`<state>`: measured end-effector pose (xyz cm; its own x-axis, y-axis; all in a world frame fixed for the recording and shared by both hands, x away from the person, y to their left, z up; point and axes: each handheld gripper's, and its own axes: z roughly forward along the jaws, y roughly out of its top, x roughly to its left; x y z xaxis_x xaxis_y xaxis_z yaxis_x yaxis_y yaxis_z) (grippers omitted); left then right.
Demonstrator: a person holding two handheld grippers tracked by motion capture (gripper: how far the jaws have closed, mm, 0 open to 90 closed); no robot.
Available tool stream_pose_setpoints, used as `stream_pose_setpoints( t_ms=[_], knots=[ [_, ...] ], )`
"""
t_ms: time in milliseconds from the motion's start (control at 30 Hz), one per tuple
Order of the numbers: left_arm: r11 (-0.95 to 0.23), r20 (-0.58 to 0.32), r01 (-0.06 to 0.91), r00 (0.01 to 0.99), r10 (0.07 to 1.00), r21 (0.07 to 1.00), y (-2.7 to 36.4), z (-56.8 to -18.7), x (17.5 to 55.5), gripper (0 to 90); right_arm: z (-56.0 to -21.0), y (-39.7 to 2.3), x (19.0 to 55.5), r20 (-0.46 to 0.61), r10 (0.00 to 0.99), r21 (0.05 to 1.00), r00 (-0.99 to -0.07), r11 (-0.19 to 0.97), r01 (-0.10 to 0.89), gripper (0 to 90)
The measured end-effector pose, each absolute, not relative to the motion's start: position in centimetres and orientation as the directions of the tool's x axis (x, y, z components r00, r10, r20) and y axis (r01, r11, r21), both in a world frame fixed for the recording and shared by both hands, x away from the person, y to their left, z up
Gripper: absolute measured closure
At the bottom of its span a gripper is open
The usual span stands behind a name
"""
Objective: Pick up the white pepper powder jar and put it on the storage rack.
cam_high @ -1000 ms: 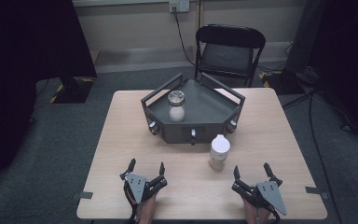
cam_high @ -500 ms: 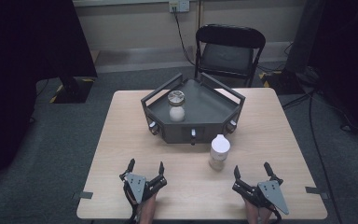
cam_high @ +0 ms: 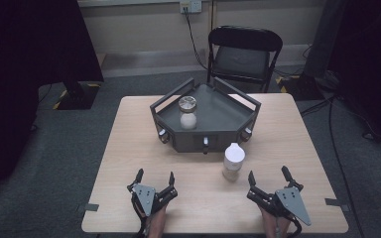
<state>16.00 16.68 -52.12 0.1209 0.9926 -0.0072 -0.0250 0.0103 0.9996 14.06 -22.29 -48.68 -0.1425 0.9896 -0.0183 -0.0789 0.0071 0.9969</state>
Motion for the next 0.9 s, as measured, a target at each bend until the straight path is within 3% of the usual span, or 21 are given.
stream_pose_setpoints(
  t_ms=[900],
  knots=[
    [0.01, -0.007, -0.025, 0.117, 0.993, 1.0, 16.6, -52.1, 16.0, 0.2, -45.6, -19.1, 17.9, -0.065, 0.964, 0.998, -0.256, 0.058, -0.034, 1.7]
  ],
)
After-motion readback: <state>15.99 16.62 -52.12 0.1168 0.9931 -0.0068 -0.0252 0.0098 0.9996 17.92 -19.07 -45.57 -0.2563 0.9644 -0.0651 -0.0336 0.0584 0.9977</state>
